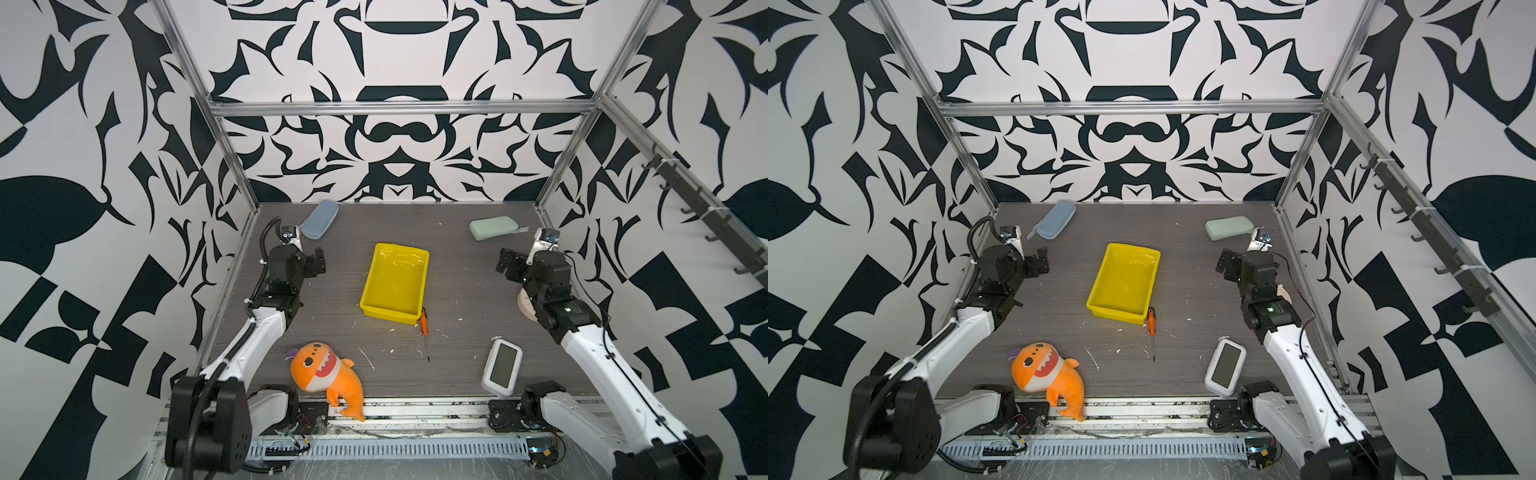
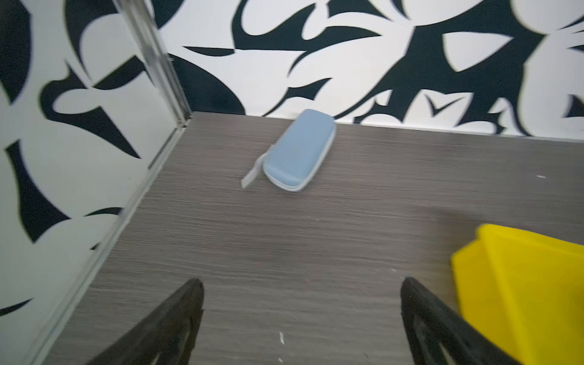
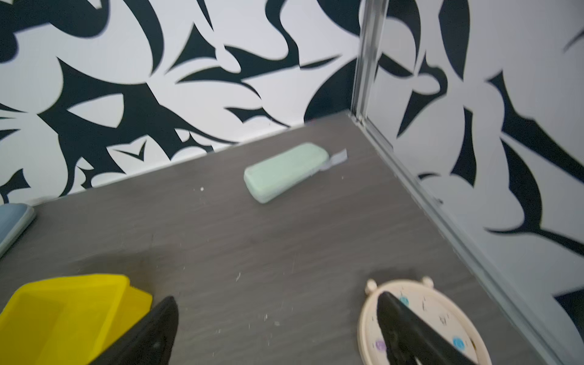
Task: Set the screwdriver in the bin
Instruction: 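Raise both arms and move the right gripper toward the orange screwdriver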
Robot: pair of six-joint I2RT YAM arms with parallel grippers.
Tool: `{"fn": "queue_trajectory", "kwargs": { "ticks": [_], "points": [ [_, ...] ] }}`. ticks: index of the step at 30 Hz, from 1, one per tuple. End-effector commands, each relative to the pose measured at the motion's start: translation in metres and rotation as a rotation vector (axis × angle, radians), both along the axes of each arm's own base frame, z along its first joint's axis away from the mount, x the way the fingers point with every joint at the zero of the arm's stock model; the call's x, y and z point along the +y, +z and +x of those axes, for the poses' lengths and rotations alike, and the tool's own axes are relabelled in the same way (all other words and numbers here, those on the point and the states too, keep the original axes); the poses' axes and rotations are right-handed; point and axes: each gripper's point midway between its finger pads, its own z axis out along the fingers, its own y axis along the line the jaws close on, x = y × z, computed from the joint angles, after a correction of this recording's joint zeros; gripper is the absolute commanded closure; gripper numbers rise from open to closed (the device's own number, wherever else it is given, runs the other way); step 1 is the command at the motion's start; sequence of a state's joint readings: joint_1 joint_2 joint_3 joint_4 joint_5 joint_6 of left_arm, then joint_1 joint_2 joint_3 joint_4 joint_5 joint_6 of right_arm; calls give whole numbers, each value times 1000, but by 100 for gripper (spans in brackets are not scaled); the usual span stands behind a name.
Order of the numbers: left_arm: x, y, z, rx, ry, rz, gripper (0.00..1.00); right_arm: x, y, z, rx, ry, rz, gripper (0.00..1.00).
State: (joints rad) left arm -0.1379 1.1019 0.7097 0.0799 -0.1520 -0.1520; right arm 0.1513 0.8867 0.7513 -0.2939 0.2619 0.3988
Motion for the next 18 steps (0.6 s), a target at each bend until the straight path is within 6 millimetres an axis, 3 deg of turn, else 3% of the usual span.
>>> {"fn": "queue_trajectory", "kwargs": {
  "ticks": [1, 3, 7, 11, 14, 18],
  "points": [
    [-19, -16, -42, 218, -52, -187, 0, -2, -87, -66, 368, -81, 108, 0],
    [-16, -26, -56, 270, -18, -224, 0, 12, -92, -58, 310, -47, 208, 0],
    [-12, -57, -80, 362, 23, -249, 0, 29, -84, -26, 141, -34, 374, 4],
    [43, -102, -113, 454, 442, -279, 0, 48, -85, -3, 132, -4, 487, 22],
    [34, -99, -109, 413, 378, -318, 0, 73, -88, -6, 183, 84, 442, 24],
    [34, -96, -112, 395, 377, -332, 0, 114, -101, -38, 269, 260, 261, 25]
  ]
}}
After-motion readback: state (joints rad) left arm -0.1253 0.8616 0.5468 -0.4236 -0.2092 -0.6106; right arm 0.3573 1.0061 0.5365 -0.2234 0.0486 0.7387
